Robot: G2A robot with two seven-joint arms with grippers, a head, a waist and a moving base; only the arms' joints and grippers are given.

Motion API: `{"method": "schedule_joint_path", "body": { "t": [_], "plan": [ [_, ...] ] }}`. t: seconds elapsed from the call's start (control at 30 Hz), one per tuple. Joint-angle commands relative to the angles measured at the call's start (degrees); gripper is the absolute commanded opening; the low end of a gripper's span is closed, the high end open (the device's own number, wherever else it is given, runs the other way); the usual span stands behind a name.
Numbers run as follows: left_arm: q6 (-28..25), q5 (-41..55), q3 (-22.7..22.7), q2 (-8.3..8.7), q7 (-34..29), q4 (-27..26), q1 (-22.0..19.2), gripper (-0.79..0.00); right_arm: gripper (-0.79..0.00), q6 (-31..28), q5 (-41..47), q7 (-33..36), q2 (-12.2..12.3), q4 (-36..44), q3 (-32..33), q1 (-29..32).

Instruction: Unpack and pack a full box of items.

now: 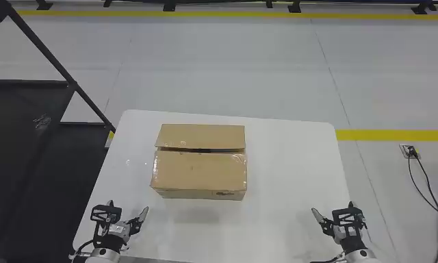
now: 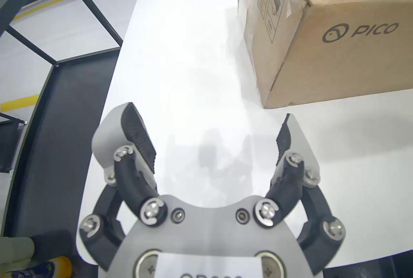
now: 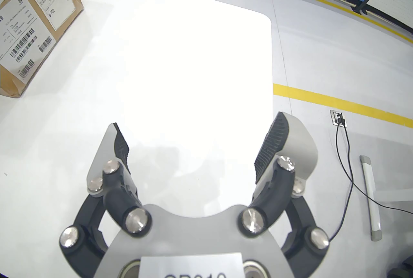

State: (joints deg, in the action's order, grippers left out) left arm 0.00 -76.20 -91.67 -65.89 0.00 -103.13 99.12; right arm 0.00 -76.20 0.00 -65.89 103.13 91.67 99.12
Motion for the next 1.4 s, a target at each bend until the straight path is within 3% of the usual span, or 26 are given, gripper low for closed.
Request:
{"method": "schedule_joint_path", "body": {
  "t": [0.0, 0.17, 0.37, 0.47, 0.73, 0.93, 1.27, 1.37],
  "plan": [
    [0.0, 0.0, 0.0, 0.0, 0.0, 0.0, 0.0, 0.0, 0.0, 0.0, 0.0, 0.0, 0.0, 0.0, 0.0, 0.0],
    [-0.1, 0.1, 0.0, -0.02, 0.3, -0.2, -0.1, 0.0, 0.0, -0.2, 0.1, -0.3, 0.0, 0.2, 0.0, -0.1],
    [-0.1, 2.9, -1.5, -0.29, 5.6, -1.1, -0.2, 0.0, 0.0, -3.3, -2.5, -8.1, 0.0, 5.8, -0.1, 0.9],
    [-3.3, 6.5, -3.2, -0.24, 6.6, -2.1, -0.5, 0.0, 0.0, -4.0, -6.2, -9.9, 0.0, 8.5, -0.9, 0.0],
    [-9.4, 11.4, -7.9, -0.02, 9.0, -3.5, -1.0, 0.0, 0.0, -6.1, -18.6, -7.9, -0.1, 11.4, -7.2, -8.0],
    [-15.8, 16.0, -11.3, 0.17, 9.7, -3.9, 1.0, 0.0, 0.0, -5.8, -24.1, -3.8, -0.5, 9.2, -11.4, -13.2],
    [-16.0, 16.0, -11.2, 0.17, 9.7, -4.0, 0.9, 0.0, 0.0, -6.1, -23.4, -4.2, -0.5, 9.5, -11.5, -13.3],
    [-14.7, 17.1, -10.5, -0.03, 9.9, -3.6, -0.4, 0.0, 0.0, -11.4, -14.4, -7.2, -0.6, 9.5, -11.3, -14.1]
  ]
}}
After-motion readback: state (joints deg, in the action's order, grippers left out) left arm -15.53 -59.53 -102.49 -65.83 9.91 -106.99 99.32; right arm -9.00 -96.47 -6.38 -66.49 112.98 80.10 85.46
